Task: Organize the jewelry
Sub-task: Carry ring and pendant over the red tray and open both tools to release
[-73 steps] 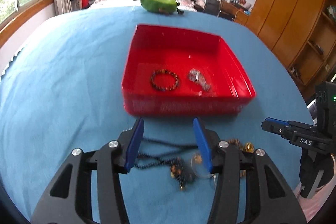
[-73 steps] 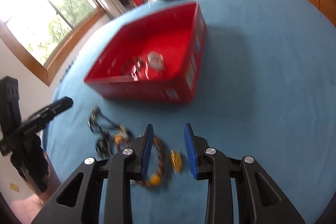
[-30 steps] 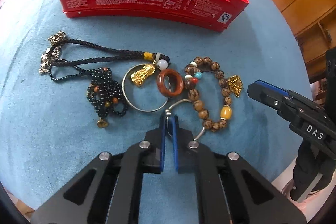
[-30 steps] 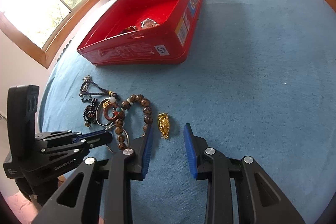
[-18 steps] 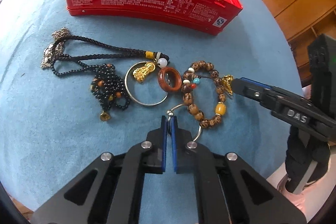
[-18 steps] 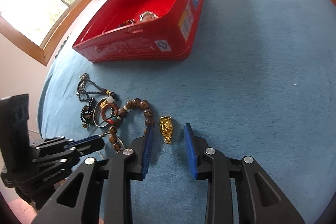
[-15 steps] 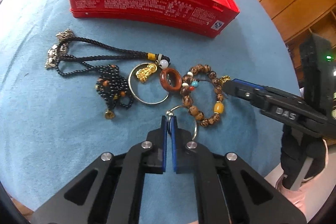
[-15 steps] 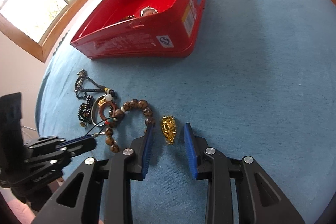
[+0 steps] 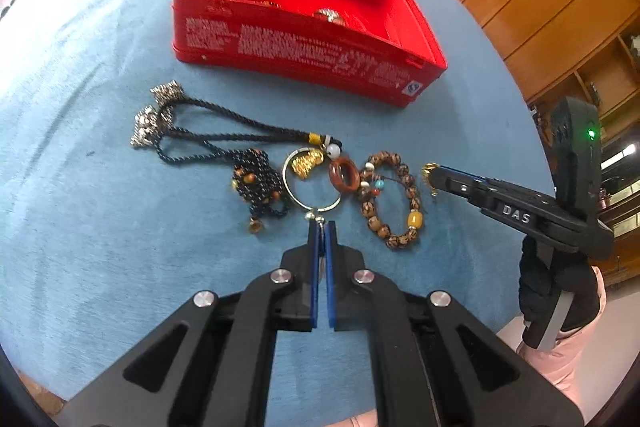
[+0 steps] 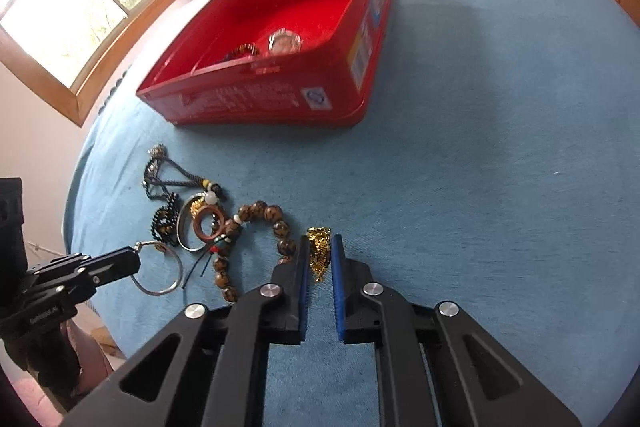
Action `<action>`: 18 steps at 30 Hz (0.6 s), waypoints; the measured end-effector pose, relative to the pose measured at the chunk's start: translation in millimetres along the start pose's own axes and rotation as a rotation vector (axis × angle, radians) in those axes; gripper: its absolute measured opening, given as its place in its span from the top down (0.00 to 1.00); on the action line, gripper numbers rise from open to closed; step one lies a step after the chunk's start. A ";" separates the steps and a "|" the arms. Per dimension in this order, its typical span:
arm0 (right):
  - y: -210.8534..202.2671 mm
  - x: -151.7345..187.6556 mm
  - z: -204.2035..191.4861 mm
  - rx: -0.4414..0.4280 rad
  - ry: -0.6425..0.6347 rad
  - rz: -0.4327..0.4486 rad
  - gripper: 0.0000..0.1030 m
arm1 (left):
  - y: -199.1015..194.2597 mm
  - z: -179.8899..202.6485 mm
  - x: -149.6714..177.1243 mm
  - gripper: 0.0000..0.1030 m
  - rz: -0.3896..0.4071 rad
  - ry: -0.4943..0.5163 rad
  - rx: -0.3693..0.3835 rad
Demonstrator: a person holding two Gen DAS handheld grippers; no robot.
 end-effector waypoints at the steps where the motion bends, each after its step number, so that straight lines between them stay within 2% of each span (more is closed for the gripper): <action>1: -5.7 -1.8 2.1 -0.001 0.001 0.008 0.91 | -1.9 -1.6 -0.8 0.99 0.003 -0.002 0.003; 7: -23.2 -15.2 -3.8 -0.007 0.000 0.054 0.91 | -12.8 -3.1 -14.3 0.99 0.038 0.001 0.007; 18: -40.6 -51.9 -35.3 -0.057 -0.031 0.124 0.91 | -43.5 -2.2 -58.8 0.99 0.147 0.041 -0.020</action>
Point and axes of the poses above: each gripper's, at about its wrist camera, not at the fingertips, and y roughly the way its jaws point, z to its right, x to its underside, the point moved 10 cm from there along y, roughly the way its jaws point, and after that the axes turned 9 degrees about y, right-handed, at the moved point
